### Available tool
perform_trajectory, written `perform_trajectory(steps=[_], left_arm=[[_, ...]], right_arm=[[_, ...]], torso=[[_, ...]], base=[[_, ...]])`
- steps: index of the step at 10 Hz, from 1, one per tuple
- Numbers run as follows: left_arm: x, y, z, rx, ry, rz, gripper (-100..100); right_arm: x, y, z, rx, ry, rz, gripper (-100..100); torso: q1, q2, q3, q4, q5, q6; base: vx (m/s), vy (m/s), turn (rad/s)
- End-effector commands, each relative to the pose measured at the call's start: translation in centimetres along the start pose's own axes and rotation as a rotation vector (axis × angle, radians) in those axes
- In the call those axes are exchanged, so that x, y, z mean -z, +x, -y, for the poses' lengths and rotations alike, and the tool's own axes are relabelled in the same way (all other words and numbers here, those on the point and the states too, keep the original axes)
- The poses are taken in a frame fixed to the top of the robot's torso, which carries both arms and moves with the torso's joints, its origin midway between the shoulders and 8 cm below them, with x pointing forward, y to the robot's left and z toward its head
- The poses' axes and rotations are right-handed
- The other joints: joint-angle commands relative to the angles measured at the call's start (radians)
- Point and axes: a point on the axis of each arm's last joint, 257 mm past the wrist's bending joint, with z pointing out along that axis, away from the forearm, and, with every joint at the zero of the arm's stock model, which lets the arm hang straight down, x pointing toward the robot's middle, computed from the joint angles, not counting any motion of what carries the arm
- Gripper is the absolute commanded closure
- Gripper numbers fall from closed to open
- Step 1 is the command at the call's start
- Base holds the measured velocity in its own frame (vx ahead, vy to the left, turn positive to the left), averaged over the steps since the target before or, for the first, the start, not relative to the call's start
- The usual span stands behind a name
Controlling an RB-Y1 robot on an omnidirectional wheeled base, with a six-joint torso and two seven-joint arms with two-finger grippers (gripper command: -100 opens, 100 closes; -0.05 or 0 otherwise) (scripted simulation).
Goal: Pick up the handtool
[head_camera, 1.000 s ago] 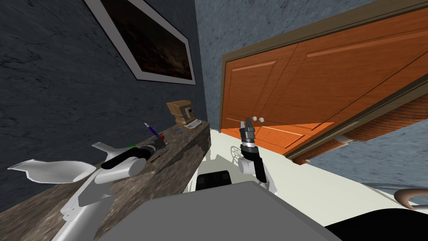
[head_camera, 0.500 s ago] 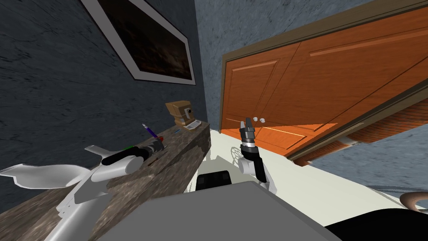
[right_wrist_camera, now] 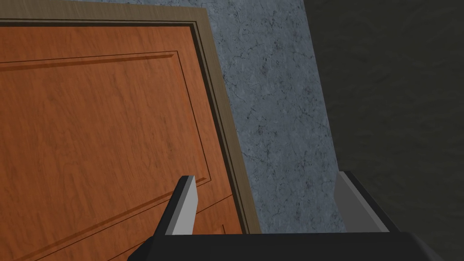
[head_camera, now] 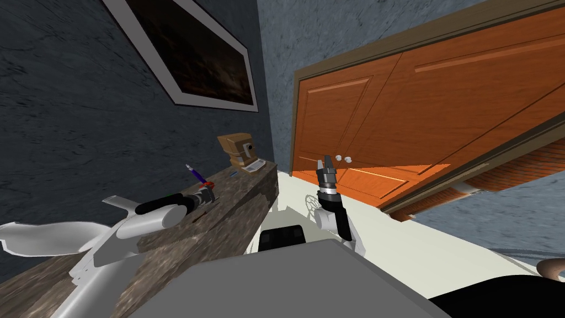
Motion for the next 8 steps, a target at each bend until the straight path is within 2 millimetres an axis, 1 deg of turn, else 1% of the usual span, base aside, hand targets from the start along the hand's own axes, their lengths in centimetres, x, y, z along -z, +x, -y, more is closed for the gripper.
perform_trajectory(steps=[1,2,3,5,6,8], left_arm=[[-0.2,-0.8,-1.2,0.012,-0.055,0.018,-100],[-0.1,-0.9,-1.7,0.012,-0.076,0.024,-100],[-0.2,-1.9,-2.3,0.032,-0.116,0.04,-100],[0.0,-2.2,-3.4,0.032,-0.159,0.053,-100],[0.0,-3.2,-4.0,0.051,-0.2,0.071,-100],[0.2,-3.5,-5.0,0.051,-0.241,0.083,-100]], right_arm=[[0.0,0.0,0.0,0.0,0.0,0.0,0],[0.0,0.0,0.0,0.0,0.0,0.0,0],[0.0,0.0,0.0,0.0,0.0,0.0,0],[0.0,0.0,0.0,0.0,0.0,0.0,0],[0.0,0.0,0.0,0.0,0.0,0.0,0],[0.0,0.0,0.0,0.0,0.0,0.0,0]], torso=[[0.0,0.0,0.0,0.0,0.0,0.0],[0.0,0.0,0.0,0.0,0.0,0.0],[0.0,0.001,0.0,0.0,0.0,0.0],[0.0,0.0,0.0,0.0,0.0,0.0],[0.0,0.001,0.001,0.0,0.0,0.0],[0.0,0.0,0.0,0.0,0.0,0.0]], base=[[0.06,-0.005,0.007],[0.026,-0.003,-0.002],[0.045,0.001,0.017],[0.039,0.003,0.004],[0.055,-0.001,0.016],[0.039,0.002,0.008]])
